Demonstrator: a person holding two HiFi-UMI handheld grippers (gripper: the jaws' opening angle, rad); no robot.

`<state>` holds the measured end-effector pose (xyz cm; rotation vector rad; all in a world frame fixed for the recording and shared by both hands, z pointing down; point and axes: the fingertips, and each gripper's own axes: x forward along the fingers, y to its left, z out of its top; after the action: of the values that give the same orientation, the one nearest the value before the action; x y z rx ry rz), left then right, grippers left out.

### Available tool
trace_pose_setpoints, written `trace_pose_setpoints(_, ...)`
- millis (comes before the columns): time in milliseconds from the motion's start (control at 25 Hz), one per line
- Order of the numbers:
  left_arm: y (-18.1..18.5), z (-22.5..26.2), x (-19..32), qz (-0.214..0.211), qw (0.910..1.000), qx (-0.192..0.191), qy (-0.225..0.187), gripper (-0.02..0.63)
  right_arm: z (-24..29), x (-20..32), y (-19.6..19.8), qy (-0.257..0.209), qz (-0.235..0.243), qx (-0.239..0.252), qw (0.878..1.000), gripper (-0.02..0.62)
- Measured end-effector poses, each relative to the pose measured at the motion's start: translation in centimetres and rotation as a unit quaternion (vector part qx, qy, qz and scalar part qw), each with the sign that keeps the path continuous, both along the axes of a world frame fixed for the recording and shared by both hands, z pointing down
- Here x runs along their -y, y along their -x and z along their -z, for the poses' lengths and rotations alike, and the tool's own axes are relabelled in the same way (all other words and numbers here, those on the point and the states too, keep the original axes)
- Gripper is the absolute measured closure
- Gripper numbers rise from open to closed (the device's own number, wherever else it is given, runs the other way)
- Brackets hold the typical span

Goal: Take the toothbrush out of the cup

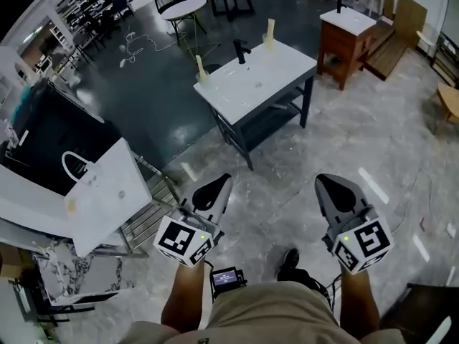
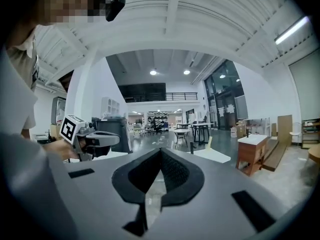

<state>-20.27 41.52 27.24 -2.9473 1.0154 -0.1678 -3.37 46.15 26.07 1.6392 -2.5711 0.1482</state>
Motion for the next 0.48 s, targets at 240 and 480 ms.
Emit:
trace_pose_setpoints(240,-4.7,0.7,3.7,0.034,0.9993,0.015,-0.003,0.598,1.3,4.4,-5.6,-0.011,0.03,0.011,0.999,0.591)
trace_pose_setpoints(480,-6.0,1.5,7.2,0.054,0.9983,0.013,-0.015,0.598,1.1,7.2,-7.2,-0.007,0.048,0.008,0.999,0.591)
